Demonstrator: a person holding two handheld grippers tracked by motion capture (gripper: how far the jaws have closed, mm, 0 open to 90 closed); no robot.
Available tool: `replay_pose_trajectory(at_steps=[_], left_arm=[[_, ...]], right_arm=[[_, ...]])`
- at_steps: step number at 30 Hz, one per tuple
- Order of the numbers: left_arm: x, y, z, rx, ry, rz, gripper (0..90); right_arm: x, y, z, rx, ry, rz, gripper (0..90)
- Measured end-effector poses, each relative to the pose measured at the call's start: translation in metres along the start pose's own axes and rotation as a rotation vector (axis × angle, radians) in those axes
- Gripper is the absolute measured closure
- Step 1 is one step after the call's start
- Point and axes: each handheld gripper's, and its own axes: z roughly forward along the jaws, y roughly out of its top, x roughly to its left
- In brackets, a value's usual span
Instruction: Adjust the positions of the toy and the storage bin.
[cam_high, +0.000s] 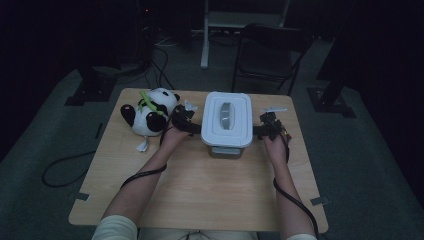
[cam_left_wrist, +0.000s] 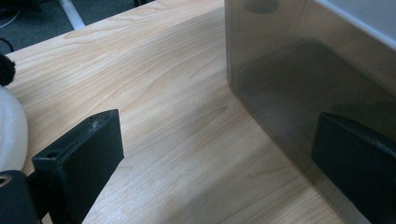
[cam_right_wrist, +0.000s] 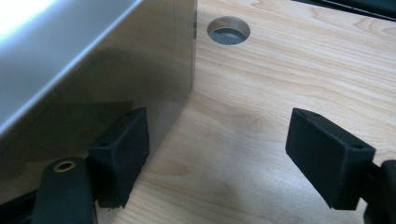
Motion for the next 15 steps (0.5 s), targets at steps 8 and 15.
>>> replay_pose_trajectory(at_steps=[8,15], left_arm=[[-0.002,-0.001,-0.013,0.006,0.005,0.039,3.1],[0.001,-0.011,-0.026,0.014,0.011,0.047,3.1]], right_arm=[[0.004,-0.006,0.001,-0.008,0.03,0.024,23.3],[0.016,-0.008,0.002,-0.011,0.057,-0.002,24.0]])
